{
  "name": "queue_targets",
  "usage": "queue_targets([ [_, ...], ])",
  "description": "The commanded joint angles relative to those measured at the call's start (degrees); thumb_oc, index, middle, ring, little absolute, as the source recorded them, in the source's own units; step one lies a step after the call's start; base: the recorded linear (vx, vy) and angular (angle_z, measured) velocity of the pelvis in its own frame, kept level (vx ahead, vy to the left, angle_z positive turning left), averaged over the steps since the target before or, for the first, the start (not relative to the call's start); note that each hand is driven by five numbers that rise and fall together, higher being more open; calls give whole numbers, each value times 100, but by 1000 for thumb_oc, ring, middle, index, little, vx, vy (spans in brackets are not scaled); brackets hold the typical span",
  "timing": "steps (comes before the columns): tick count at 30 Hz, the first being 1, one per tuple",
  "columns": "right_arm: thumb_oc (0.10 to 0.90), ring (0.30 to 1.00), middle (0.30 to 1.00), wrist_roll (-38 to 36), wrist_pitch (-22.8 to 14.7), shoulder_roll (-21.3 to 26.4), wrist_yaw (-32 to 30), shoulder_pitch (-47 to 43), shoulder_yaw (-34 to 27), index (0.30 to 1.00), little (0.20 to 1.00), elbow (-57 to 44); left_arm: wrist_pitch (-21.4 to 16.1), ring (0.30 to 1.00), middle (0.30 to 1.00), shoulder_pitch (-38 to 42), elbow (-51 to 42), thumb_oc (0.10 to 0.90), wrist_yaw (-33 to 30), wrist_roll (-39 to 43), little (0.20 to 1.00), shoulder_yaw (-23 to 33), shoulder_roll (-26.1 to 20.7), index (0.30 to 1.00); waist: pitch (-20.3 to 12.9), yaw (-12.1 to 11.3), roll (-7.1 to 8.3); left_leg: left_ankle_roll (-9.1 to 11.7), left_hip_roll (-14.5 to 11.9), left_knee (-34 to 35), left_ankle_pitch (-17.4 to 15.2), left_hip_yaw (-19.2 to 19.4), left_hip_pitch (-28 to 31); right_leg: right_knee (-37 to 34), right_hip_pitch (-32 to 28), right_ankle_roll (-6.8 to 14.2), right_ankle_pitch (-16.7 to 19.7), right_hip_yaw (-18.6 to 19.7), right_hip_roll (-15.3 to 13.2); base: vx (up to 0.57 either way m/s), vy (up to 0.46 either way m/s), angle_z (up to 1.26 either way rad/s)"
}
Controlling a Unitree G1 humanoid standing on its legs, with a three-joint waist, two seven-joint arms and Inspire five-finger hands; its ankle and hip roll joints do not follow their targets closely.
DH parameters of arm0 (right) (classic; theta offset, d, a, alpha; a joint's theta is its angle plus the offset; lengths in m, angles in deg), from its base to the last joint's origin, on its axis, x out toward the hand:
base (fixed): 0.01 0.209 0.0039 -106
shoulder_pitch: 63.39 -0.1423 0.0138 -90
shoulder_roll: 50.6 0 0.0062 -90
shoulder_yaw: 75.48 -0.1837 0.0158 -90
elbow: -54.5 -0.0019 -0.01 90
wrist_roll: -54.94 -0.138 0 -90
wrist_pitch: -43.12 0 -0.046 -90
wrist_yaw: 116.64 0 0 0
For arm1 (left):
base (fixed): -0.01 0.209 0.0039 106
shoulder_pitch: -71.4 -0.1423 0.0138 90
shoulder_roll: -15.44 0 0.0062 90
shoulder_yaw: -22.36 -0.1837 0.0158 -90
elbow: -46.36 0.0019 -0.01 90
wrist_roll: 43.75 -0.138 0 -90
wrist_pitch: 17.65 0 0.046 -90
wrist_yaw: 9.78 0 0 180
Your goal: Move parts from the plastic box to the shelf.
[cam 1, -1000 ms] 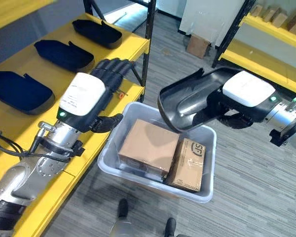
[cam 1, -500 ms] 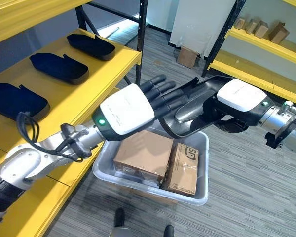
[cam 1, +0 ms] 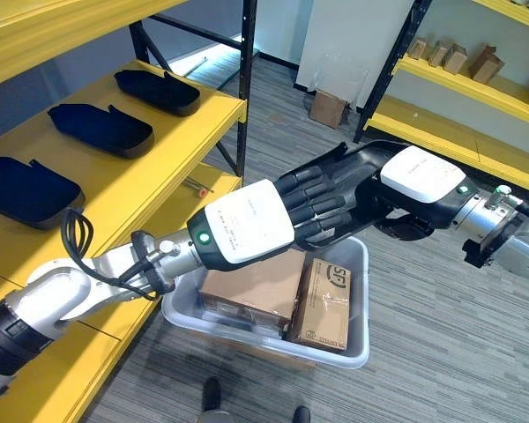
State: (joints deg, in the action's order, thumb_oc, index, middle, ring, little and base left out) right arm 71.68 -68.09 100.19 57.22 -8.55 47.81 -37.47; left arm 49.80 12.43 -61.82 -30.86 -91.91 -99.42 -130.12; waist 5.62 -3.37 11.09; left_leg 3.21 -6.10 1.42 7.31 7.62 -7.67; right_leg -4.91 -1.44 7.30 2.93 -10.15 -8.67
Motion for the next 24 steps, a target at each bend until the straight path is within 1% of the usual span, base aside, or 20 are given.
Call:
queue_targets([
  [1,400,300,300,-441,118,-227,-708,-1082,-127,300,300,220,267,1000,1000,132,171,900,-578,102,1000,289,329,1000,-734,16,144,238,-426,217,61,24,-150,36,-1056,148,-531,-82,195,0,0,0],
  [3,400,300,300,-444,117,-239,-713,-1085,-132,300,300,210,285,1000,1000,107,229,900,-597,79,1000,275,395,1000,-731,19,152,238,-429,206,59,20,-156,39,-1056,143,-537,-77,198,0,0,0],
  [4,400,300,300,-453,115,-263,-707,-1088,-139,300,300,184,328,1000,1000,107,321,900,-596,59,1000,246,531,1000,-739,35,163,237,-437,196,54,14,-157,46,-1060,132,-555,-79,198,0,0,0],
  [8,400,300,300,-506,117,-330,-722,-1045,-219,300,300,143,452,1000,1000,78,554,900,-647,-8,1000,233,840,1000,-746,61,205,235,-458,178,47,0,-163,68,-1057,110,-590,-75,215,0,0,0],
  [18,400,300,300,-566,142,-433,-696,-1172,-183,300,300,52,609,1000,1000,170,901,900,-683,-183,1000,81,1328,1000,-749,86,314,222,-486,161,32,11,-158,84,-1049,88,-611,-40,235,0,0,0],
  [24,400,300,300,-622,155,-477,-689,-1307,-128,300,300,5,753,1000,1000,346,1217,900,-734,-307,1000,-74,1552,1000,-753,137,347,214,-490,144,16,21,-162,94,-1041,76,-610,-15,234,0,0,0],
])
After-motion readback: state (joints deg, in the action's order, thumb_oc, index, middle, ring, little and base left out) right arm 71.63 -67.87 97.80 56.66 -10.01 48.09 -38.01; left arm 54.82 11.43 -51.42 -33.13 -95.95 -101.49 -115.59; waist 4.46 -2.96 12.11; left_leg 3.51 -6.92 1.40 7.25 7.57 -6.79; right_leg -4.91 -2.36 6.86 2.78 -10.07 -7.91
